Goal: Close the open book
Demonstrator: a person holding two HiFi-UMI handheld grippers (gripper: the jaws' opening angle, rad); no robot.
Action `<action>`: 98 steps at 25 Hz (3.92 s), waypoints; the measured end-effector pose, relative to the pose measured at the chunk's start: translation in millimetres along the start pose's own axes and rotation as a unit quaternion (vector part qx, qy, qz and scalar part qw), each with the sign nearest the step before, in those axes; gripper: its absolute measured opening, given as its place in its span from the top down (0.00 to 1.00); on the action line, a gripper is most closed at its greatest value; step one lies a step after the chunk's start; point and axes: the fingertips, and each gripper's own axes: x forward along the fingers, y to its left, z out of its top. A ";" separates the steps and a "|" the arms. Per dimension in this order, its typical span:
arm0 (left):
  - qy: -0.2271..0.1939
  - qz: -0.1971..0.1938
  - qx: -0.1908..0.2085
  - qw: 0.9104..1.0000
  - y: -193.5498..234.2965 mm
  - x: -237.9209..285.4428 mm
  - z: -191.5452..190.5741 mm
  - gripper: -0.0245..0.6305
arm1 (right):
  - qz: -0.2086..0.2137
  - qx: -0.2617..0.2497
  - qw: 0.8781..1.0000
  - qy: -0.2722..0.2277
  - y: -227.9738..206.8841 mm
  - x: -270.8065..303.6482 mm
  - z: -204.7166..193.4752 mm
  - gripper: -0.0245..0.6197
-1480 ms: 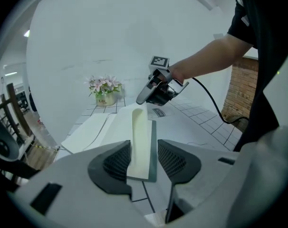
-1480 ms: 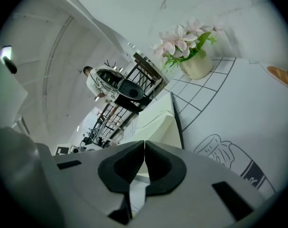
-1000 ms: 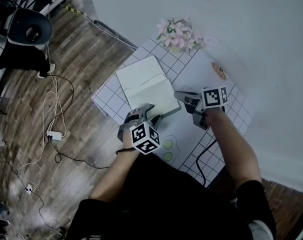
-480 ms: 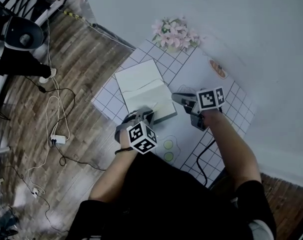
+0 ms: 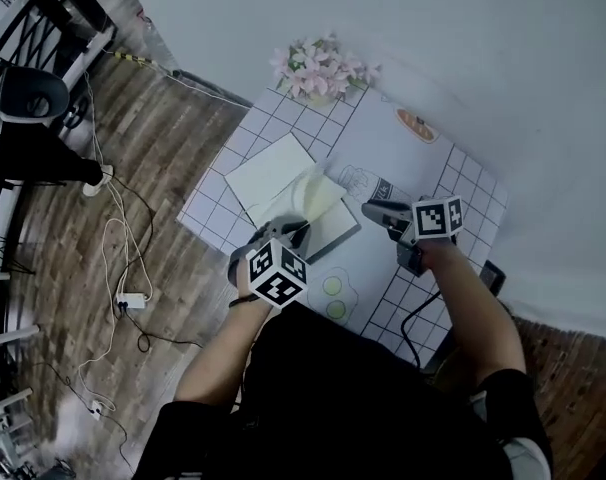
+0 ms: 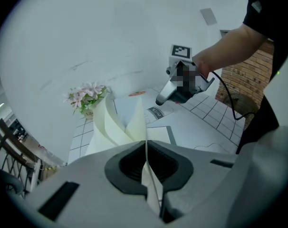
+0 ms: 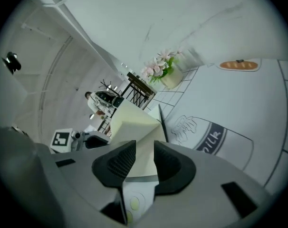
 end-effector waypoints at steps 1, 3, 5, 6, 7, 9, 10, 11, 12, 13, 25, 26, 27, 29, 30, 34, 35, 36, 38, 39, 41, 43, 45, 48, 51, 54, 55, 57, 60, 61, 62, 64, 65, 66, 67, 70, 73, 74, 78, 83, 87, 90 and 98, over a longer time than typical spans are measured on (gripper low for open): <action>-0.002 -0.013 0.002 1.000 -9.2 0.0 7.3 0.94 | -0.014 -0.009 1.000 0.010 -6.5 -6.8 -12.5 0.78; -0.003 -0.036 0.015 0.999 -29.7 1.0 21.7 0.94 | -0.037 -0.027 0.998 0.034 -18.8 -17.5 -40.7 0.78; -0.006 -0.057 0.031 0.998 -51.5 2.8 35.8 0.94 | -0.053 -0.042 0.996 0.054 -28.2 -27.0 -65.1 0.76; -0.009 -0.067 0.035 0.997 -61.5 3.5 42.2 0.94 | -0.061 -0.051 0.995 0.062 -31.9 -31.6 -74.9 0.75; -0.013 -0.076 0.037 0.996 -69.7 4.0 47.6 0.94 | -0.071 -0.062 0.993 0.072 -35.9 -36.0 -83.7 0.73; -0.017 -0.080 0.042 0.996 -77.5 4.5 53.8 0.94 | -0.096 -0.096 0.986 0.095 -44.7 -44.0 -99.4 0.70; -0.016 -0.073 0.048 0.996 -76.1 4.6 54.7 0.94 | -0.108 -0.116 0.982 0.107 -49.2 -47.8 -106.0 0.68; -0.013 -0.061 0.057 0.996 -71.6 4.6 54.8 0.94 | -0.120 -0.135 0.977 0.118 -53.7 -51.6 -111.4 0.66; -0.009 -0.046 0.066 0.997 -65.1 4.5 54.4 0.94 | -0.131 -0.152 0.971 0.128 -57.9 -55.2 -115.8 0.65; -0.004 -0.031 0.076 0.997 -58.0 4.2 53.1 0.94 | -0.140 -0.167 0.966 0.137 -61.8 -58.0 -120.1 0.63; 0.058 0.114 0.137 0.982 15.8 -2.8 32.9 0.86 | -0.137 -0.157 0.967 0.148 -70.4 -67.4 -156.4 0.61; 0.061 0.120 0.135 0.982 16.4 -3.5 30.0 0.85 | -0.134 -0.157 0.967 0.149 -70.1 -67.4 -156.8 0.61; 0.066 0.125 0.134 0.981 16.0 -3.6 26.6 0.85 | -0.132 -0.157 0.967 0.150 -69.4 -66.8 -157.0 0.61; 0.078 0.129 0.132 0.980 12.8 -0.1 16.1 0.85 | -0.127 -0.159 0.967 0.150 -67.9 -65.5 -157.8 0.61; 0.087 0.128 0.130 0.979 10.7 3.8 8.9 0.85 | -0.125 -0.159 0.968 0.150 -67.5 -65.4 -158.1 0.61; 0.111 0.110 0.111 0.981 -1.8 20.6 -16.9 0.85 | -0.117 -0.153 0.970 0.152 -66.7 -66.2 -158.5 0.61; 0.109 0.103 0.105 0.983 -6.9 22.8 -18.2 0.85 | -0.117 -0.157 0.968 0.155 -66.7 -65.7 -158.6 0.61; 0.103 0.096 0.100 0.985 -12.8 24.2 -16.8 0.85 | -0.119 -0.162 0.967 0.159 -67.1 -65.2 -158.7 0.61; 0.090 0.086 0.098 0.987 -25.9 26.0 -9.9 0.85 | -0.122 -0.169 0.964 0.166 -69.1 -65.1 -158.3 0.61; 0.085 0.081 0.099 0.988 -33.0 26.7 -6.5 0.85 | -0.124 -0.170 0.963 0.167 -70.8 -65.6 -157.7 0.63; 0.078 0.067 0.096 0.990 -49.9 29.0 -3.0 0.85 | -0.130 -0.170 0.962 0.168 -75.8 -67.3 -155.7 0.72; 0.079 0.038 0.096 0.992 -74.2 35.0 -5.9 0.85 | -0.128 -0.158 0.965 0.166 -79.0 -68.5 -153.7 0.78; 0.091 -0.005 0.106 0.990 -105.9 44.3 -15.6 0.84 | -0.112 -0.132 0.972 0.161 -78.4 -68.8 -153.1 0.78; 0.110 -0.057 0.107 0.987 -144.2 56.7 -33.6 0.80 | -0.098 -0.106 0.978 0.153 -75.9 -68.9 -154.1 0.77; 0.117 -0.072 0.086 0.987 -154.1 64.8 -42.9 0.78 | -0.089 -0.106 0.978 0.155 -72.4 -67.9 -155.9 0.76; 0.120 -0.071 0.082 0.987 -151.0 69.4 -46.7 0.77 | -0.079 -0.103 0.979 0.157 -68.8 -65.7 -159.1 0.75; 0.121 -0.072 0.081 0.987 -149.6 70.4 -47.4 0.77 | -0.078 -0.103 0.979 0.156 -68.2 -65.0 -159.5 0.75; 0.120 -0.073 0.082 0.987 -148.4 71.3 -48.0 0.77 | -0.078 -0.098 0.981 0.151 -67.0 -63.9 -159.2 0.74; 0.118 -0.073 0.084 0.987 -149.0 71.7 -48.7 0.77 | -0.070 -0.077 0.984 0.141 -65.2 -63.1 -158.9 0.71; 0.116 -0.073 0.084 0.987 -149.1 71.9 -48.8 0.77 | -0.068 -0.071 0.985 0.139 -65.4 -63.2 -158.9 0.71; 0.115 -0.073 0.083 0.987 -149.3 72.0 -48.8 0.77 | -0.066 -0.064 0.986 0.137 -65.6 -63.4 -158.8 0.71; 0.113 -0.073 0.084 0.987 -149.9 71.8 -48.9 0.77 | -0.063 -0.051 0.988 0.133 -65.4 -63.4 -158.5 0.71; 0.113 -0.073 0.086 0.987 -150.3 71.7 -49.2 0.77 | -0.060 -0.045 0.988 0.131 -65.0 -63.0 -158.5 0.71; 0.113 -0.072 0.087 0.987 -150.6 71.5 -49.3 0.77 | -0.058 -0.039 0.989 0.130 -64.4 -62.5 -158.6 0.71; 0.113 -0.071 0.088 0.987 -150.8 71.3 -49.2 0.77 | -0.055 -0.034 0.990 0.128 -63.7 -62.0 -158.8 0.71; 0.111 -0.071 0.087 0.987 -150.3 70.9 -48.5 0.77 | -0.050 -0.022 0.991 0.122 -62.1 -60.9 -158.1 0.71; 0.108 -0.071 0.081 0.988 -150.0 70.8 -48.8 0.77 | -0.044 -0.012 0.992 0.116 -61.1 -60.2 -157.5 0.71; 0.106 -0.071 0.080 0.988 -150.0 70.8 -48.7 0.77 | -0.042 -0.008 0.993 0.114 -60.9 -60.2 -157.5 0.71; 0.105 -0.073 0.081 0.988 -149.4 71.5 -48.9 0.77 | -0.037 0.008 0.993 0.107 -62.1 -58.0 -156.6 0.74; 0.106 -0.074 0.079 0.988 -150.8 71.1 -49.3 0.77 | -0.044 0.012 0.994 0.100 -64.5 -57.8 -155.6 0.89; 0.106 -0.072 0.071 0.989 -149.0 71.8 -49.9 0.77 | -0.037 0.012 0.995 0.096 -61.7 -56.5 -153.4 0.91; 0.102 -0.070 0.075 0.990 -151.2 69.7 -46.4 0.77 | -0.026 0.015 0.995 0.091 -56.0 -58.6 -151.1 0.92; 0.048 -0.088 0.072 0.992 -180.8 64.4 -8.3 0.76 | 0.005 0.016 0.997 0.078 -32.4 -56.9 -143.8 0.92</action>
